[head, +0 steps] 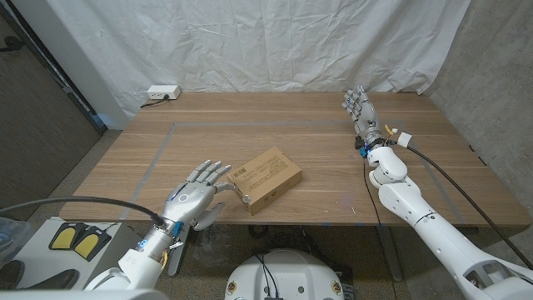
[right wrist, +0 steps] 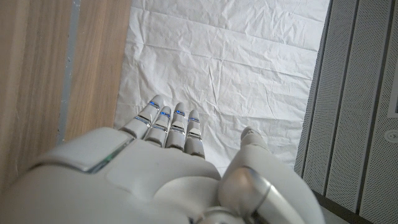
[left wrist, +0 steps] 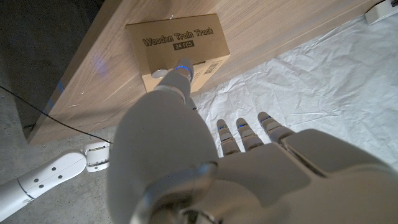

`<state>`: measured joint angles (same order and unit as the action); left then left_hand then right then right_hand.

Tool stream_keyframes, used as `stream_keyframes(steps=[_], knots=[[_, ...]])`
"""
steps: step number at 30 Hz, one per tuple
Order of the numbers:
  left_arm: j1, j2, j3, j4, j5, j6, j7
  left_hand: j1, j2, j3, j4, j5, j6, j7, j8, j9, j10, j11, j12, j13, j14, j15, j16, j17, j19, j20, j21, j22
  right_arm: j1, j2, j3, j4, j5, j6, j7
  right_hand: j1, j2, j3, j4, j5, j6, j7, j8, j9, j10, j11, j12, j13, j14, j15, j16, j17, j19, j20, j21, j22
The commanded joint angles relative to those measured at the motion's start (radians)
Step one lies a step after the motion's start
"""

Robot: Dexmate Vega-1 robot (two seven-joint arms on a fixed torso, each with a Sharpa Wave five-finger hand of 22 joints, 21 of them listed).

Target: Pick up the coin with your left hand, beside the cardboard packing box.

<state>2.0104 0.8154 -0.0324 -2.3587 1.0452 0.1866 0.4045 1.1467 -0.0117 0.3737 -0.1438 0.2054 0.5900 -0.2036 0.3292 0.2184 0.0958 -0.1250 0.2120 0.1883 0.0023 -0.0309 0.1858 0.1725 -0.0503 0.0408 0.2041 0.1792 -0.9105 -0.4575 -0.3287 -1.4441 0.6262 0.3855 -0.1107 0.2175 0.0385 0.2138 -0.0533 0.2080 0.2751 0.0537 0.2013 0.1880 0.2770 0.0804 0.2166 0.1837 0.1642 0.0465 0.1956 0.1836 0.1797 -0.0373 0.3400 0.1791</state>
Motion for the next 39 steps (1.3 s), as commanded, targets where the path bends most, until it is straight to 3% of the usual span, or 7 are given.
stream_keyframes(steps=[1, 5, 8, 19, 39], knots=[[0.048, -0.010, -0.037, -0.022, 0.013, -0.015, -0.026, 0.016, 0.001, -0.006, 0.000, -0.001, 0.011, -0.004, 0.006, 0.000, 0.018, -0.003, 0.010, 0.003, 0.009, -0.082, 0.005, 0.002, 0.009, 0.004, 0.004, 0.003, 0.017, 0.003, -0.009, -0.011, -0.019, -0.008, -0.010, -0.005, 0.001, -0.005, -0.001, 0.000, 0.012, -0.001, 0.001, 0.005, 0.011, 0.001, 0.005, 0.002, 0.011, 0.002, -0.001, 0.004, 0.008, -0.010, -0.003, 0.003], [0.064, -0.032, -0.039, -0.026, 0.002, -0.038, 0.012, 0.018, 0.002, -0.007, 0.000, -0.001, 0.016, -0.007, 0.007, -0.001, 0.020, -0.002, 0.009, 0.003, 0.011, -0.081, 0.005, 0.002, 0.009, 0.005, 0.004, 0.003, 0.035, 0.009, -0.018, 0.005, -0.020, -0.015, 0.001, -0.005, 0.001, -0.006, -0.001, 0.001, 0.014, -0.001, 0.002, 0.005, 0.012, 0.001, 0.005, 0.002, 0.012, 0.001, -0.001, 0.004, 0.009, -0.009, -0.004, 0.003], [0.067, -0.049, -0.022, -0.029, 0.056, -0.022, 0.045, 0.023, 0.006, -0.010, 0.000, -0.001, 0.033, -0.001, 0.011, -0.002, 0.035, -0.005, 0.013, 0.003, 0.022, -0.084, 0.008, 0.003, 0.011, 0.004, 0.005, 0.003, 0.047, 0.013, -0.024, 0.017, -0.020, -0.018, 0.009, -0.005, 0.001, -0.006, -0.002, 0.001, 0.014, -0.001, 0.002, 0.005, 0.011, 0.001, 0.005, 0.002, 0.012, 0.001, -0.002, 0.004, 0.009, -0.010, -0.005, 0.003], [0.023, -0.074, 0.043, 0.025, 0.081, -0.012, 0.139, 0.033, 0.016, -0.016, 0.003, -0.002, 0.052, -0.016, 0.007, -0.009, 0.061, -0.007, 0.017, 0.003, 0.037, -0.090, 0.009, 0.003, 0.014, 0.002, 0.005, 0.003, 0.061, 0.015, -0.033, 0.033, -0.018, -0.027, 0.022, -0.006, 0.001, -0.007, -0.002, 0.001, 0.015, -0.002, 0.001, 0.005, 0.012, -0.001, 0.004, 0.002, 0.013, 0.001, -0.002, 0.004, 0.011, -0.009, -0.008, 0.003], [-0.059, -0.029, 0.127, 0.068, 0.024, 0.039, 0.170, 0.039, 0.025, -0.033, 0.008, -0.006, 0.125, -0.015, 0.018, -0.017, 0.102, -0.018, 0.020, 0.003, 0.072, -0.104, 0.012, 0.003, 0.025, -0.001, 0.007, 0.004, 0.077, 0.006, -0.034, 0.026, -0.016, -0.054, 0.023, -0.007, 0.001, -0.009, -0.003, 0.002, 0.017, -0.001, 0.001, 0.005, 0.017, -0.001, 0.005, 0.002, 0.016, -0.002, -0.001, 0.003, 0.015, -0.009, -0.013, 0.003]])
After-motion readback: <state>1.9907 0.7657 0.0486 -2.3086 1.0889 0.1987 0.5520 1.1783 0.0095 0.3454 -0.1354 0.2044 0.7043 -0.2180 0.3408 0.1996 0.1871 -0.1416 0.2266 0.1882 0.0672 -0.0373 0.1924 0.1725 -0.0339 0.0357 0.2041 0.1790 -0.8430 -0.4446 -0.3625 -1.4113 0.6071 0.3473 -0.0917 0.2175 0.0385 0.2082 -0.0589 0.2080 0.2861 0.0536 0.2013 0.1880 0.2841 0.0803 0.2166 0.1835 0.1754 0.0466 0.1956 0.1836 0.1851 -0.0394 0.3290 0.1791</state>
